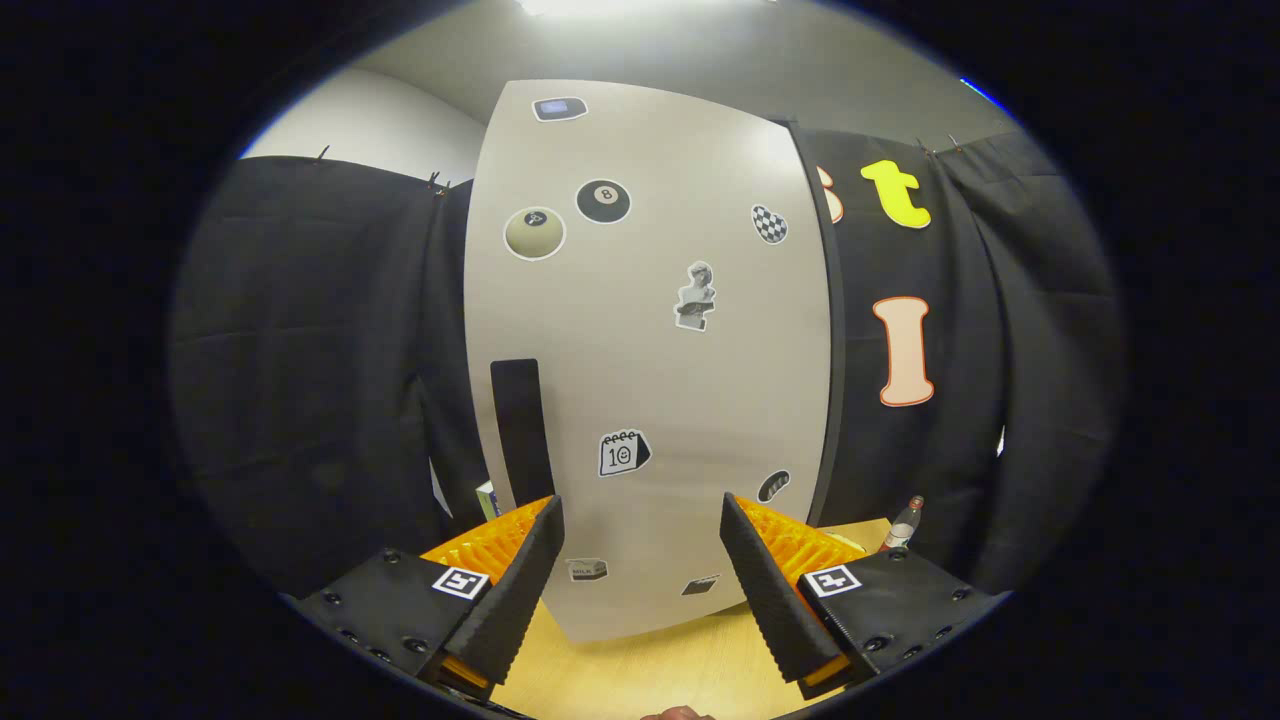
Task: Open the shoe cabinet door, grab the shoes and put them into the shoe cabinet, then close the shoe cabinet door.
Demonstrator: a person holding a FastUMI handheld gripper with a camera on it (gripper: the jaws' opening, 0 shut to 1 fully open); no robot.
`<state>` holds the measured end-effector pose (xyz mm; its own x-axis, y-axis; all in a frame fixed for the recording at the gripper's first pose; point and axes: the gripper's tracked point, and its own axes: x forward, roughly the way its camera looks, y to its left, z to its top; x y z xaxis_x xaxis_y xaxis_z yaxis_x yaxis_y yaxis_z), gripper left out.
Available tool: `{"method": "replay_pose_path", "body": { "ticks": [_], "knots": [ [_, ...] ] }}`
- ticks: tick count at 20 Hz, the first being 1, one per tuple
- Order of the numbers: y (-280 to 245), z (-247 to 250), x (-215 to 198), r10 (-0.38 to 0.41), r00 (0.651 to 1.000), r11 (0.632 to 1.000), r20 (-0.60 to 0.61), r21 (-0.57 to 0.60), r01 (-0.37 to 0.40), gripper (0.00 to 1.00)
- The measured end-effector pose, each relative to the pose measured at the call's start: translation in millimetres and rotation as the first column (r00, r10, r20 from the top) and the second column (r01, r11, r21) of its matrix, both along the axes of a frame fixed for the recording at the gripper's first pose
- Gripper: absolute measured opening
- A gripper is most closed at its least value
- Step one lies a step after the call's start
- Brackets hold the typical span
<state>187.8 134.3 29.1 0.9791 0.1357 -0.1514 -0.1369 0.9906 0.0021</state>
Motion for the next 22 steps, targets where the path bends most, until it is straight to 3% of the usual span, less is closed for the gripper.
{"method": "replay_pose_path", "body": {
  "ticks": [12, 22],
  "knots": [
    [-12.2, 6.8, -4.7, 0.009, 1.0, 0.999, 0.023, 0.042, -0.01, 0.98],
    [-47.6, -4.6, -9.3, -0.121, 0.993, 0.988, -0.014, 0.09, 0.122, 0.98]
  ]
}}
